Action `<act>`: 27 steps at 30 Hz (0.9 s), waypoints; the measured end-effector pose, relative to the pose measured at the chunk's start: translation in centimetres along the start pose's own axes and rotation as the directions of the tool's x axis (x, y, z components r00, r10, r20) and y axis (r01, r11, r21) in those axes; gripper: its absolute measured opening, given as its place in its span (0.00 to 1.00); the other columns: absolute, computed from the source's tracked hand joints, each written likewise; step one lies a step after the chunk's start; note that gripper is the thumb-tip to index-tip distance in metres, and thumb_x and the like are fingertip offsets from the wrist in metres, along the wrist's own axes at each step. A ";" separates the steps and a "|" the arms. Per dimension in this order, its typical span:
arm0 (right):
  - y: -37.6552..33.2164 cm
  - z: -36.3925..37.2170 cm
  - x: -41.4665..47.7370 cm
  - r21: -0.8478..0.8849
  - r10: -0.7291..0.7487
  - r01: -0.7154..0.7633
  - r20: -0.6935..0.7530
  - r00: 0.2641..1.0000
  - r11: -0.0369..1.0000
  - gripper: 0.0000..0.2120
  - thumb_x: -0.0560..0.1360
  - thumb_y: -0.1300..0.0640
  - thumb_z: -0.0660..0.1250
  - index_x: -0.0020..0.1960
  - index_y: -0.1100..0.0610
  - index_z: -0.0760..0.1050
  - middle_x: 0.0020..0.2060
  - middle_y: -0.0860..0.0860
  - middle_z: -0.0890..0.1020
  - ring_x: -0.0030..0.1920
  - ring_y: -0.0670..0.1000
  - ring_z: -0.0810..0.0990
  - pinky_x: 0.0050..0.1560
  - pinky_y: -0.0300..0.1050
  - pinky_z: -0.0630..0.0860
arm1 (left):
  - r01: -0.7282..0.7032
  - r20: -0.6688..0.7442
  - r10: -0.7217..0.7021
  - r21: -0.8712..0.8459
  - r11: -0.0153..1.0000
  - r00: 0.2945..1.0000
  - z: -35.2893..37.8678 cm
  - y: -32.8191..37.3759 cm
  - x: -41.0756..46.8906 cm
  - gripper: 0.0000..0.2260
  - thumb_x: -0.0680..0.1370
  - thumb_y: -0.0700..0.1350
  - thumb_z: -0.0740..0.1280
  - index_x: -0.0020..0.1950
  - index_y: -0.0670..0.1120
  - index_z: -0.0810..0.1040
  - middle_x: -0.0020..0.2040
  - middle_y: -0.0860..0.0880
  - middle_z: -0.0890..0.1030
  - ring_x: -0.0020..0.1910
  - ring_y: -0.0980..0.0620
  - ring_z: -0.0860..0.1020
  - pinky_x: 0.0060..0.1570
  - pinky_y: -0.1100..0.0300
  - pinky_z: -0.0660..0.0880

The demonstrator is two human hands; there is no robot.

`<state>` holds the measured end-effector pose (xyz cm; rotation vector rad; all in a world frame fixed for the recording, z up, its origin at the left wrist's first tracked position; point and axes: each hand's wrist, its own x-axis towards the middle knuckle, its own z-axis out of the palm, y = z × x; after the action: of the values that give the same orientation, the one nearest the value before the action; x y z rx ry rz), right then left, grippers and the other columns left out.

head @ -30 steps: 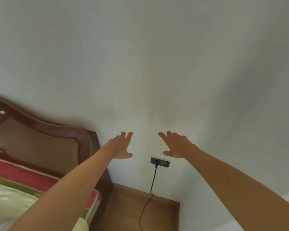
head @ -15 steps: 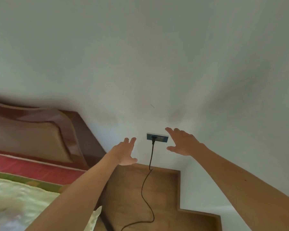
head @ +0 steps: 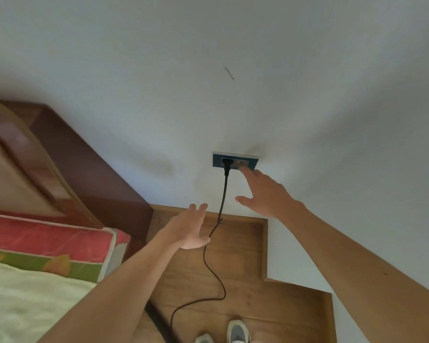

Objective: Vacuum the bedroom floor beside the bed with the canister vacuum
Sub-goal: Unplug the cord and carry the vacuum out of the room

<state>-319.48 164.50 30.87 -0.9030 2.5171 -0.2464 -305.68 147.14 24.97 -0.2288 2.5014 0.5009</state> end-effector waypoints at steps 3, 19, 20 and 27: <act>-0.2 1.7 1.4 0.030 0.018 -0.016 -0.037 0.999 0.999 0.32 0.79 0.42 0.63 0.77 0.52 0.56 0.73 0.52 0.69 0.70 0.55 0.70 0.65 0.54 0.72 | -0.021 -0.022 0.020 -0.047 0.999 1.000 1.8 0.0 2.1 0.39 0.77 0.54 0.70 0.80 0.50 0.51 0.74 0.44 0.65 0.65 0.45 0.75 0.62 0.50 0.76; -4.3 6.3 6.1 0.551 0.408 -0.113 -0.450 0.794 0.827 0.12 0.78 0.51 0.67 0.56 0.58 0.72 0.44 0.53 0.82 0.42 0.53 0.79 0.40 0.44 0.70 | -0.151 -0.363 -0.146 -0.673 0.724 0.920 8.7 1.8 3.9 0.01 0.82 0.43 0.65 0.53 0.47 0.74 0.49 0.51 0.83 0.49 0.59 0.79 0.39 0.78 0.71; -4.4 6.4 6.3 0.565 0.417 -0.107 -0.457 0.786 0.819 0.12 0.78 0.52 0.67 0.55 0.58 0.71 0.44 0.53 0.81 0.42 0.53 0.79 0.39 0.45 0.70 | -0.161 -0.373 -0.146 -0.676 0.720 0.916 8.8 1.7 3.8 0.01 0.82 0.42 0.64 0.52 0.46 0.74 0.47 0.50 0.83 0.47 0.59 0.80 0.38 0.79 0.71; -4.9 7.3 7.2 0.611 0.463 -0.096 -0.477 0.747 0.785 0.10 0.79 0.56 0.66 0.55 0.60 0.71 0.46 0.56 0.81 0.43 0.56 0.81 0.43 0.53 0.80 | -0.163 -0.367 -0.155 -0.701 0.694 0.917 9.2 2.2 3.5 0.02 0.82 0.42 0.64 0.51 0.48 0.71 0.40 0.49 0.81 0.39 0.54 0.81 0.34 0.71 0.75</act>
<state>-318.19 156.04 23.46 -0.1689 2.8260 -1.2757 -304.52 152.65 16.63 -0.6912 2.5395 1.5930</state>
